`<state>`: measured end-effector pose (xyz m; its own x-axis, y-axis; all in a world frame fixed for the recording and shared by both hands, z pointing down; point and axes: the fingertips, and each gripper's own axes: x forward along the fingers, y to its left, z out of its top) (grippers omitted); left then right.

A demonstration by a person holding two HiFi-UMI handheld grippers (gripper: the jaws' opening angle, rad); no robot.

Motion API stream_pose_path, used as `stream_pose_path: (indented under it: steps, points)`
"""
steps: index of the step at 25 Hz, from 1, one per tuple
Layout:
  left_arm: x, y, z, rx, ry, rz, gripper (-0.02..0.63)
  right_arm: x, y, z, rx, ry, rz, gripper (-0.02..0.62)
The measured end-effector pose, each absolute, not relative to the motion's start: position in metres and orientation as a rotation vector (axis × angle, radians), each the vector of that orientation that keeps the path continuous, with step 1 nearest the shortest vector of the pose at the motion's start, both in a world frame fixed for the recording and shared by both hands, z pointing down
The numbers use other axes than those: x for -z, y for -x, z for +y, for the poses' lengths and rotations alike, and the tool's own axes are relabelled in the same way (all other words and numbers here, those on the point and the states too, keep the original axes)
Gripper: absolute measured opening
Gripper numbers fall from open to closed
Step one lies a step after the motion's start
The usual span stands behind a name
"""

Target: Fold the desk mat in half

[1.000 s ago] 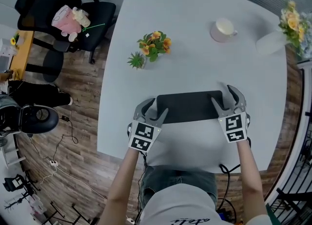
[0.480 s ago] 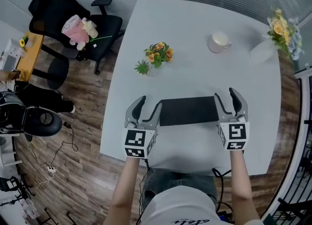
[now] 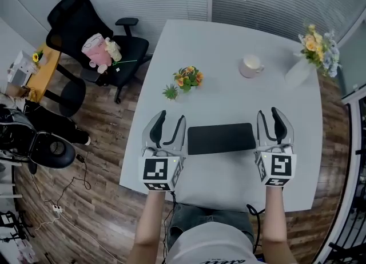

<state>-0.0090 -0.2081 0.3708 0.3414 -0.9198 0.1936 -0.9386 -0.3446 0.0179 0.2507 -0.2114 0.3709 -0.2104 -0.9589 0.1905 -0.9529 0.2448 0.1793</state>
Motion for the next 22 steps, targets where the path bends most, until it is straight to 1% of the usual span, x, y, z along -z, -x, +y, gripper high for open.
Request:
stream_pose_path:
  steps: [5,6,7,8,10,13,22]
  points:
    - [-0.345,0.006,-0.205,-0.148,-2.47,-1.784,0.155,-0.345,-0.259,-0.201,0.081,-1.868,-2.261,0.112]
    - [-0.341,0.006,-0.205,-0.13,-2.469,-1.79,0.14,-0.341,-0.26,-0.198,0.092,-1.881,-2.261,0.079]
    - [-0.337,0.005,-0.204,-0.113,-2.468,-1.795,0.111,-0.337,-0.26,-0.196,0.101,-1.893,-2.264,0.043]
    - [-0.334,0.005,-0.204,-0.098,-2.468,-1.799,0.082,-0.333,-0.26,-0.195,0.108,-1.903,-2.268,0.034]
    - [-0.326,0.004,-0.203,-0.076,-2.474,-1.812,0.042,-0.325,-0.261,-0.193,0.125,-1.919,-2.275,0.025]
    - [-0.315,0.003,-0.199,-0.06,-2.487,-1.826,0.0,-0.315,-0.26,-0.188,0.144,-1.934,-2.278,0.023]
    - [-0.305,0.002,-0.184,-0.069,-2.473,-1.86,0.0,-0.308,-0.263,-0.175,0.121,-1.987,-2.284,0.023]
